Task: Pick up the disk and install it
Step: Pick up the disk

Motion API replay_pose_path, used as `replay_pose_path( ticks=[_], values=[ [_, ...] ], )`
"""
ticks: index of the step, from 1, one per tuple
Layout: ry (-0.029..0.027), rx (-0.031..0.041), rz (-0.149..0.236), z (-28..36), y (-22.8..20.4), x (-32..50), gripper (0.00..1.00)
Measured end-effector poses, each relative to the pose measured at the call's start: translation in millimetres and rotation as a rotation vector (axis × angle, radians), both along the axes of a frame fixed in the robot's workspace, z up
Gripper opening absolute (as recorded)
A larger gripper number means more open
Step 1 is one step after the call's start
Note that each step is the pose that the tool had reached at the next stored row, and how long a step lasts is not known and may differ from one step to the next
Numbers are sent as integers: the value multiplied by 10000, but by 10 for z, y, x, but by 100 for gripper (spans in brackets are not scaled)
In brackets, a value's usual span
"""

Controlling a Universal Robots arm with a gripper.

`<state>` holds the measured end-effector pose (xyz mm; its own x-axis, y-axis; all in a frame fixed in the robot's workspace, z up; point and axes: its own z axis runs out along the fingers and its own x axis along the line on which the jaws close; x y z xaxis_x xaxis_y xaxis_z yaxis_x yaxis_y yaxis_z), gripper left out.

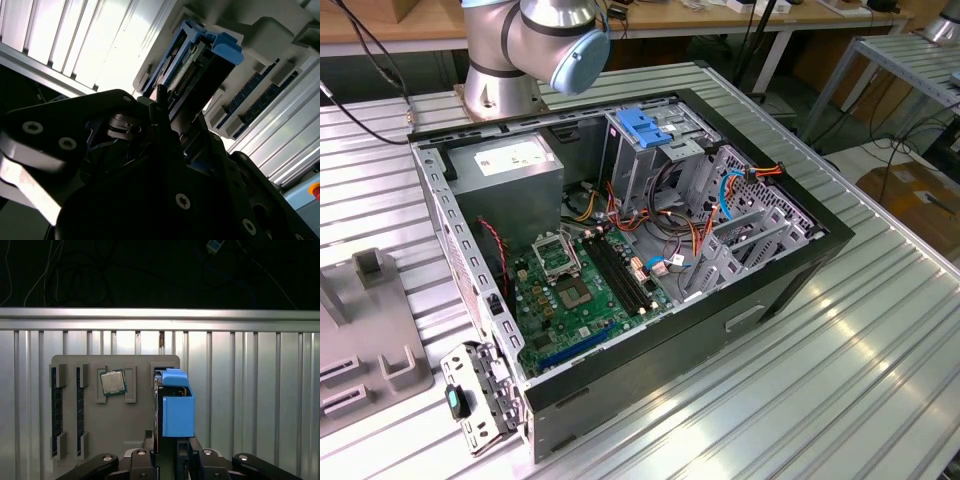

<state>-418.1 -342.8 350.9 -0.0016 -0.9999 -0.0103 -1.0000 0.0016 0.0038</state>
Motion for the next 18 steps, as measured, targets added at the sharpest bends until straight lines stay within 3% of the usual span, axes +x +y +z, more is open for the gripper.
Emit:
replay_pose_path(
  ticks=[5,15,18],
  values=[
    [0,-1,0,0,0,0,35],
    [0,-23,0,180,0,0,35],
    [0,-23,0,184,0,0,35]
  ],
)
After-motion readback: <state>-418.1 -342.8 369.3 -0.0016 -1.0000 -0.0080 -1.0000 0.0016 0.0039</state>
